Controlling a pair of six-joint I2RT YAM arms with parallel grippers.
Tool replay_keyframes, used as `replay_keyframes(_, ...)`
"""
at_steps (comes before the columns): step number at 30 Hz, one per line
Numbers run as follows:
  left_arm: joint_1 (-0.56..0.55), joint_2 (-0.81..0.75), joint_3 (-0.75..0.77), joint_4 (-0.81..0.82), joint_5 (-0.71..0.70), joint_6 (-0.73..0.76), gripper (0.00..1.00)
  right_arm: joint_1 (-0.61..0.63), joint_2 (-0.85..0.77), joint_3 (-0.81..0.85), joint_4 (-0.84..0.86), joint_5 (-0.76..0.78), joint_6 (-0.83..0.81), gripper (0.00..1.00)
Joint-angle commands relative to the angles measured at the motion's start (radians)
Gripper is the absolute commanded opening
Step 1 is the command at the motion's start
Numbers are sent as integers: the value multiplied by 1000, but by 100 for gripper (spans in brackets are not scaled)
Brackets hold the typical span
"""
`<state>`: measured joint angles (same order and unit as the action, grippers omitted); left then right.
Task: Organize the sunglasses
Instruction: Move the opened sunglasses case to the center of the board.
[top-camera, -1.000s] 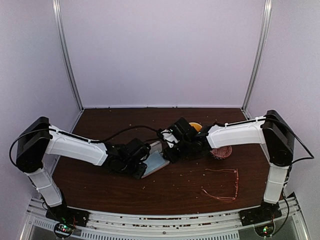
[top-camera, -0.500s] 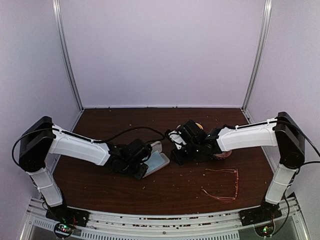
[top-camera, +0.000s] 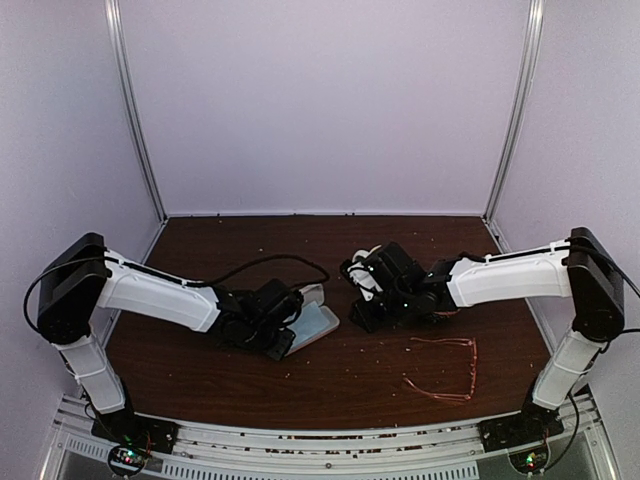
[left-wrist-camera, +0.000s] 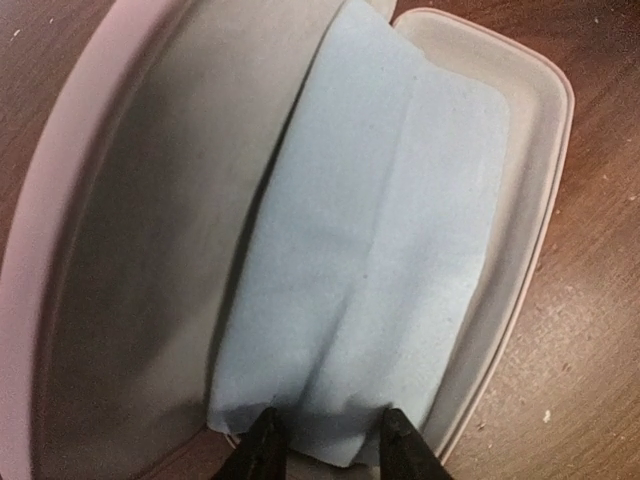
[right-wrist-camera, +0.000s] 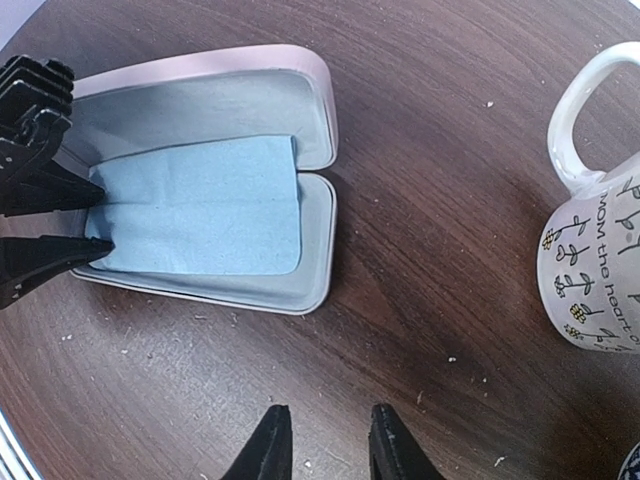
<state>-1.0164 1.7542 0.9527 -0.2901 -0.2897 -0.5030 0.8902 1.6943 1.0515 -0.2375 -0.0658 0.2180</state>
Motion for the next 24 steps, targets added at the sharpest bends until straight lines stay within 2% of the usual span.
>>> replay_keyframes(1, -5, -32, -33, -14, -17, -4, 34, -6, -21, -16, 13, 24, 20, 27)
replay_keyframes(18, -7, -138, -127, -35, -66, -5, 35, -4, -38, -64, 39, 27, 46, 28)
replay_keyframes(24, -10, -183, -135, -35, -84, 9, 35, -4, -116, -114, -6, 91, 98, 29)
